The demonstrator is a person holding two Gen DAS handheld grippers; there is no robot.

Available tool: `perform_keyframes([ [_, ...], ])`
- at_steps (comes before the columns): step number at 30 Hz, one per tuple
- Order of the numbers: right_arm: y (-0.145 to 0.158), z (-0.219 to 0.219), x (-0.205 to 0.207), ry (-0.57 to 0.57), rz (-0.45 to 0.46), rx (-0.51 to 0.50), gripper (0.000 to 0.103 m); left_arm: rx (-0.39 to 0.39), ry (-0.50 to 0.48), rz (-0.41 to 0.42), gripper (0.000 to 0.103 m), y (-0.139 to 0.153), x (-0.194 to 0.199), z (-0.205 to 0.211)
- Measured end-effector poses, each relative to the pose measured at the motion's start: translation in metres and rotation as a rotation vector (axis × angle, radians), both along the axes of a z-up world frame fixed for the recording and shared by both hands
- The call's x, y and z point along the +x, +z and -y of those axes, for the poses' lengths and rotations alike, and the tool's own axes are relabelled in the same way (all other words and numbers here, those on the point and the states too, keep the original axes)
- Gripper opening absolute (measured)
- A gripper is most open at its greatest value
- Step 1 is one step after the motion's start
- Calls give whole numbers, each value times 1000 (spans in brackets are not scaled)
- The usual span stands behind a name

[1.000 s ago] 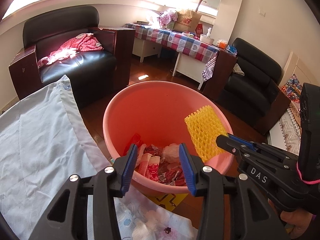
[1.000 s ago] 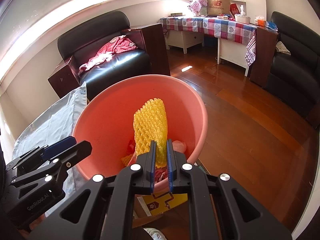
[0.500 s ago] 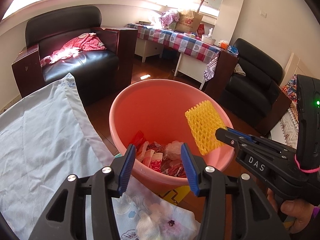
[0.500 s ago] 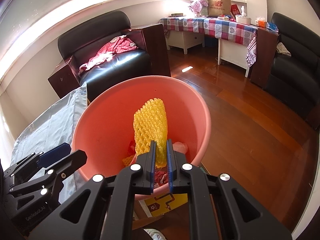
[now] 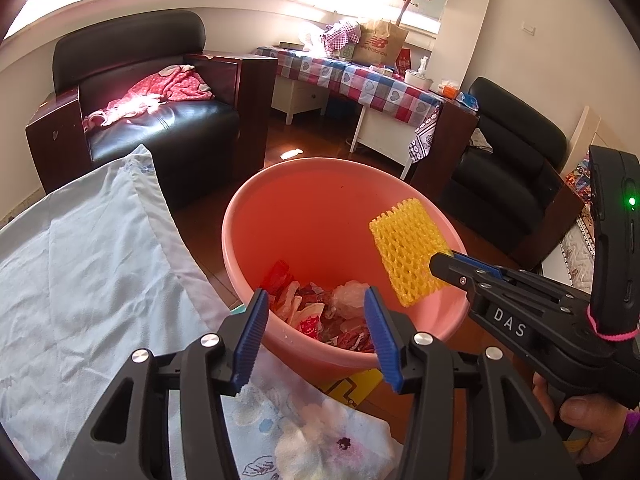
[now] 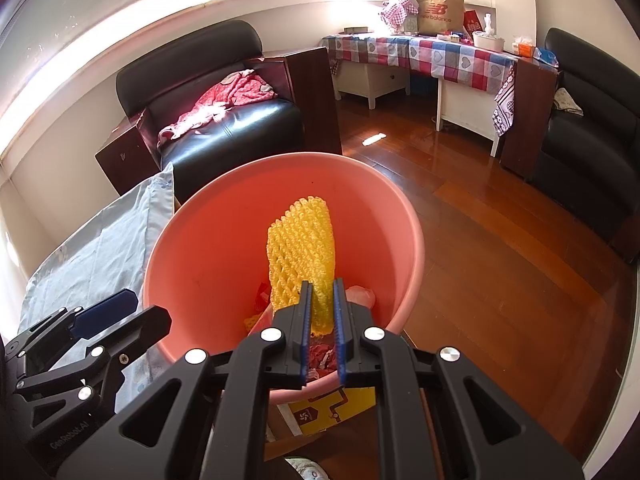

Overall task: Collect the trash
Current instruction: 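Lower the yellow foam net into the basin and open the right gripper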

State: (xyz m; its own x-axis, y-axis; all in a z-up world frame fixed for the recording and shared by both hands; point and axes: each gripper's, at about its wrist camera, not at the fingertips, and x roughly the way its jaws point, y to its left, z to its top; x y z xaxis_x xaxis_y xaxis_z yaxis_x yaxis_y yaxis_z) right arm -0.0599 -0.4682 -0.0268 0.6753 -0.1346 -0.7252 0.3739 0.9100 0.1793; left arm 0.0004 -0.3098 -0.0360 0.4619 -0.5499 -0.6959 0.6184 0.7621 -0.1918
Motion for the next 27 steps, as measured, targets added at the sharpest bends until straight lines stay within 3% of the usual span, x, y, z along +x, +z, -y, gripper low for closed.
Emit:
perform_keyframes([
  [15,-5,3,6,5,-20,9,11,-2,12,-7,51,1,4,-2],
  [18,-6,3,7,8,-17,11,16,-3,16,-10,52,0,5,-3],
  [20,-7,2,7,11,-8,17,26,-4,18,-10,52,-1,5,-4],
  [27,-6,0,6,20,-4,5,27,-6,30,-13,52,-2,6,-7],
])
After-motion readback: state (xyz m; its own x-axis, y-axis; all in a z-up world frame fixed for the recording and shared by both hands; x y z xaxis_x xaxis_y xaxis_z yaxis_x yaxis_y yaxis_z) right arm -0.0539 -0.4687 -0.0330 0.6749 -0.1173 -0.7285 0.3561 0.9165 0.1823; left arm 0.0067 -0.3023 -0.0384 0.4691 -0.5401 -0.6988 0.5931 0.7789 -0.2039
